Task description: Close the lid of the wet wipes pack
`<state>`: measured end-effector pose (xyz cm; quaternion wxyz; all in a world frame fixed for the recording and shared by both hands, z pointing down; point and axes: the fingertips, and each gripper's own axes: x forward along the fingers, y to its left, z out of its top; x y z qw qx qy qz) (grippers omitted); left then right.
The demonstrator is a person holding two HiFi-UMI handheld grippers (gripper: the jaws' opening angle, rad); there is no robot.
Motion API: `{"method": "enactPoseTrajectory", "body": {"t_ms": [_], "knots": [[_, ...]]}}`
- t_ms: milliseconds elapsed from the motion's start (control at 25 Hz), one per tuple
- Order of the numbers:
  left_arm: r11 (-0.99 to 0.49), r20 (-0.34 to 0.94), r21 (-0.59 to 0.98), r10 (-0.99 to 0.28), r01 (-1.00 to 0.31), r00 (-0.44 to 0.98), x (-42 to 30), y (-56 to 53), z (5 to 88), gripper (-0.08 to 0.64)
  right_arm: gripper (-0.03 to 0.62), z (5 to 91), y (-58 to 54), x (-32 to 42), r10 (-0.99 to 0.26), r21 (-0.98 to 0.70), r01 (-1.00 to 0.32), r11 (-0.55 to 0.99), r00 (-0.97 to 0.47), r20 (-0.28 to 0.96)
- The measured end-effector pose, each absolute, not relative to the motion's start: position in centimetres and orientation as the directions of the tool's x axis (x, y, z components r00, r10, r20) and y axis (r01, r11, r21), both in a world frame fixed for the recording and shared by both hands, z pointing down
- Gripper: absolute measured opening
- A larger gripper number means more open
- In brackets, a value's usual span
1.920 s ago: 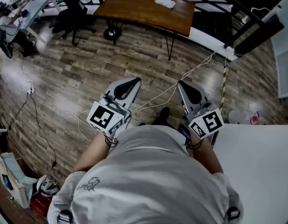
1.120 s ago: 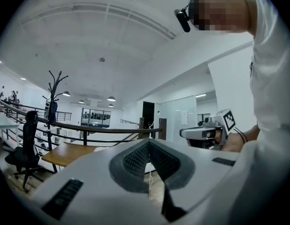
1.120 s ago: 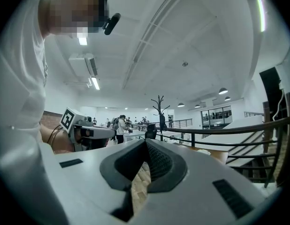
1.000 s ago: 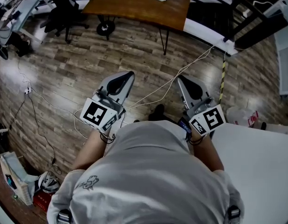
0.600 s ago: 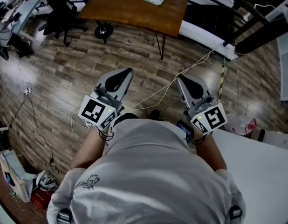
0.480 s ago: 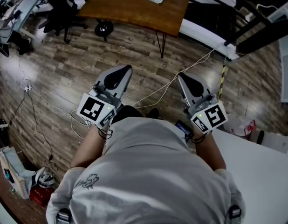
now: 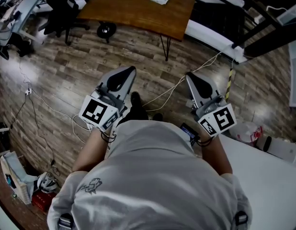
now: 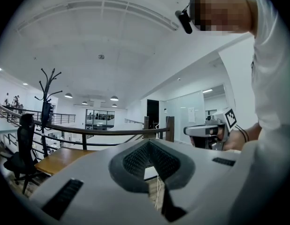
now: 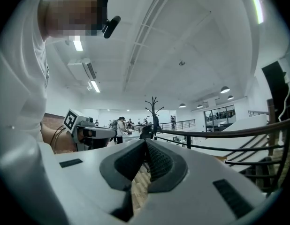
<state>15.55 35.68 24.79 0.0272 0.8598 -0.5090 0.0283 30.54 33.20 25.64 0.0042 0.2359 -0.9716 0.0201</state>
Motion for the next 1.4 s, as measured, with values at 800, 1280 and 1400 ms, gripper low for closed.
{"method": "enactPoseTrajectory", "body": {"t_ms": [800, 1280, 1400], "knots": [[-0.522, 0.063, 0.046, -0.849, -0.852, 0.524, 5.5, 24.9, 25.9, 0.014, 0.034, 26.3, 23.5, 20.6, -0.494, -0.013, -0.495, 0.869, -0.868, 0.048], [-0.588, 0.068, 0.042, -0.805, -0.808, 0.589, -2.5, 19.8, 24.4, 0.014, 0.034, 24.9, 18.3, 11.1, -0.523, -0.028, -0.524, 0.851, -0.852, 0.030], [-0.579, 0.068, 0.051, -0.811, -0.813, 0.582, -3.9, 19.0, 24.5, 0.014, 0.034, 24.9, 17.5, 9.8, -0.518, -0.028, -0.519, 0.854, -0.854, 0.036]]}}
